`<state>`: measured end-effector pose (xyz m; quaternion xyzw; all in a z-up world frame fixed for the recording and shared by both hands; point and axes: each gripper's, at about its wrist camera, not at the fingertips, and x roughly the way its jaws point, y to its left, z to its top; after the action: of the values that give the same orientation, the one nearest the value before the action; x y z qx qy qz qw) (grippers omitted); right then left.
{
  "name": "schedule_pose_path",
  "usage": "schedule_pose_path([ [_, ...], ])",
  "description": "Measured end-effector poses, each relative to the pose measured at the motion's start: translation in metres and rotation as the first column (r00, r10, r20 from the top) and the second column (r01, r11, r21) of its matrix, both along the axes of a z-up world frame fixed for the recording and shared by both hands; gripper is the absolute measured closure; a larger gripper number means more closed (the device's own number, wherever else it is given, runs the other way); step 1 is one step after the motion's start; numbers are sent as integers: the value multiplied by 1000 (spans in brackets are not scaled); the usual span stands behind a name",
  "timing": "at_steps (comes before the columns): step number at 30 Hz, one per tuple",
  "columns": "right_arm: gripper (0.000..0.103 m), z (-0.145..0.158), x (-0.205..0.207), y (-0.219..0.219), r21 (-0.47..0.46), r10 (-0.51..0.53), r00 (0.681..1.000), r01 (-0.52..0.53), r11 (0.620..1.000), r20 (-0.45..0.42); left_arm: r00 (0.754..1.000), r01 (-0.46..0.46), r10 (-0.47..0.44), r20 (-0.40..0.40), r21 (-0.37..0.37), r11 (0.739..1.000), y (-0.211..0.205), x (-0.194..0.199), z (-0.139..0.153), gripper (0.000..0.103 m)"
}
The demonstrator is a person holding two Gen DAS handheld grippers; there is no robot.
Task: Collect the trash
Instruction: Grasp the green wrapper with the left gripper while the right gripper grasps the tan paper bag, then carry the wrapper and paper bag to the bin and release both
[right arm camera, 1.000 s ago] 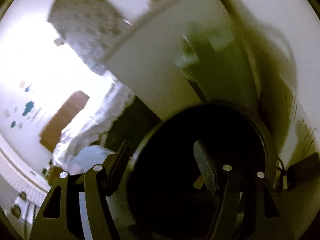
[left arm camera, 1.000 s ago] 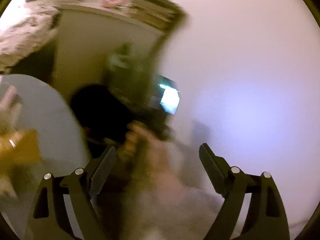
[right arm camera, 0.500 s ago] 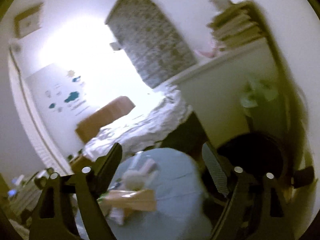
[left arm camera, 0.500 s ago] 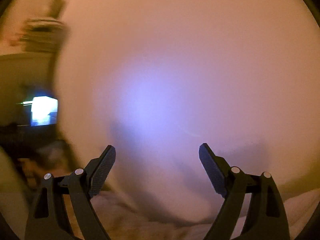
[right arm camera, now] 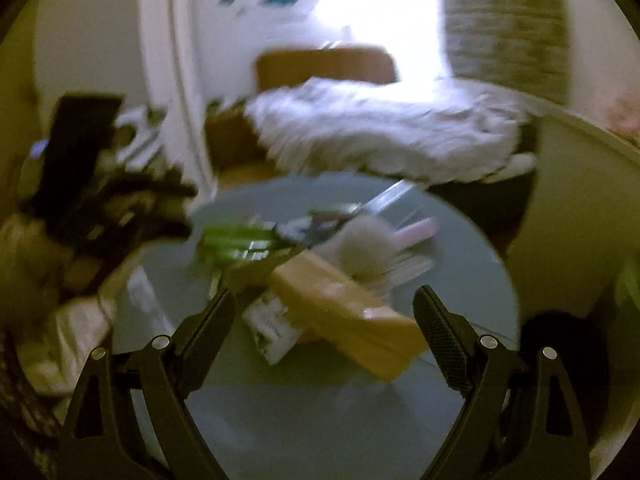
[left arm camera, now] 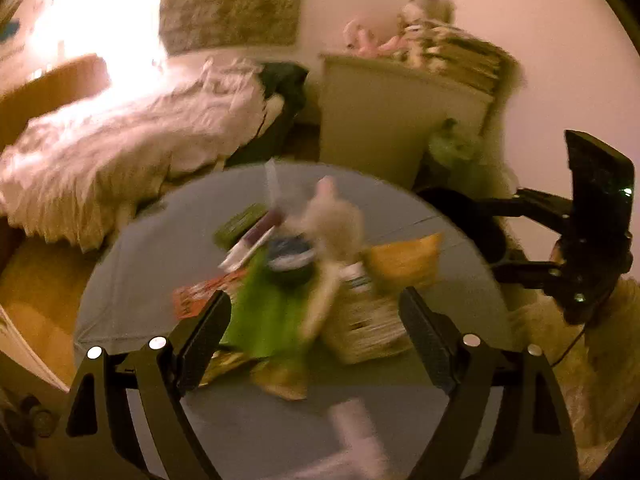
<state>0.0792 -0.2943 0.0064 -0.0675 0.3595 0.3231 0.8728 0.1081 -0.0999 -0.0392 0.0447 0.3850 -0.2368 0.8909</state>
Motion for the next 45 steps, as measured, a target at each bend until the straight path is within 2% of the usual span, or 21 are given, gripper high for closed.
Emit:
schedule_pose_path([
  [2, 14, -7, 12, 11, -25, 31, 999, -32, 999, -35, 999, -7, 7, -43, 0, 1000, 7, 21, -14, 18],
  [8, 16, -33, 42, 29, -135, 114, 988, -127, 983, -99, 987, -23, 15, -159, -54, 998, 35, 47, -47, 18],
  [10, 20, -40, 50, 32, -167, 127, 984, -147, 975, -126, 980, -36, 20, -197, -81, 996, 38, 39, -51, 20],
  [11, 21, -43, 53, 34, -174, 129, 983, -151, 973, -135, 976, -38, 16, -219, -96, 995, 45, 36, -55, 32],
  [12, 25, -46, 57, 35, -180, 132, 980, -158, 971, -148, 971, -36, 10, -239, -106, 994, 44, 40, -59, 38],
  [13, 37, -49, 59, 36, -188, 135, 977, -165, 968, -162, 974, -39, 15, -225, -99, 994, 45, 36, -56, 44],
  [14, 37, -51, 60, 36, -191, 138, 976, -169, 967, -167, 973, -35, 14, -228, -90, 995, 43, 39, -57, 53],
  [15, 38, -52, 60, 37, -188, 141, 976, -172, 967, -167, 973, -33, 11, -229, -91, 995, 46, 29, -53, 58],
  [17, 45, -53, 59, 38, -176, 142, 976, -170, 970, -163, 971, -42, 20, -239, -85, 995, 45, 29, -53, 76],
  [19, 49, -51, 58, 38, -160, 132, 980, -156, 975, -151, 968, -38, 16, -250, -80, 996, 46, 23, -54, 87],
  [24, 58, -36, 49, 20, -59, 67, 992, -74, 996, -109, 980, -66, 52, -194, -70, 995, 46, 3, -45, 92],
  [28, 59, -14, 37, -6, 87, -18, 998, 23, 996, -57, 985, -140, 129, -115, -100, 985, 57, -12, -21, 92],
  [32, 60, 4, 25, -36, 266, -118, 993, 121, 956, -28, 983, -183, 180, -33, -159, 970, 61, -24, 11, 92],
  [36, 60, 15, 20, -72, 402, -248, 968, 238, 884, -27, 990, -136, 143, 19, -212, 968, 38, -27, 38, 92],
  [40, 60, 21, 16, -128, 525, -413, 909, 377, 763, -52, 996, -53, 68, 48, -268, 962, -7, -21, 56, 92],
  [45, 60, 12, 6, -194, 584, -572, 814, 515, 628, -103, 997, 61, -45, 59, -309, 949, -87, -9, 58, 92],
])
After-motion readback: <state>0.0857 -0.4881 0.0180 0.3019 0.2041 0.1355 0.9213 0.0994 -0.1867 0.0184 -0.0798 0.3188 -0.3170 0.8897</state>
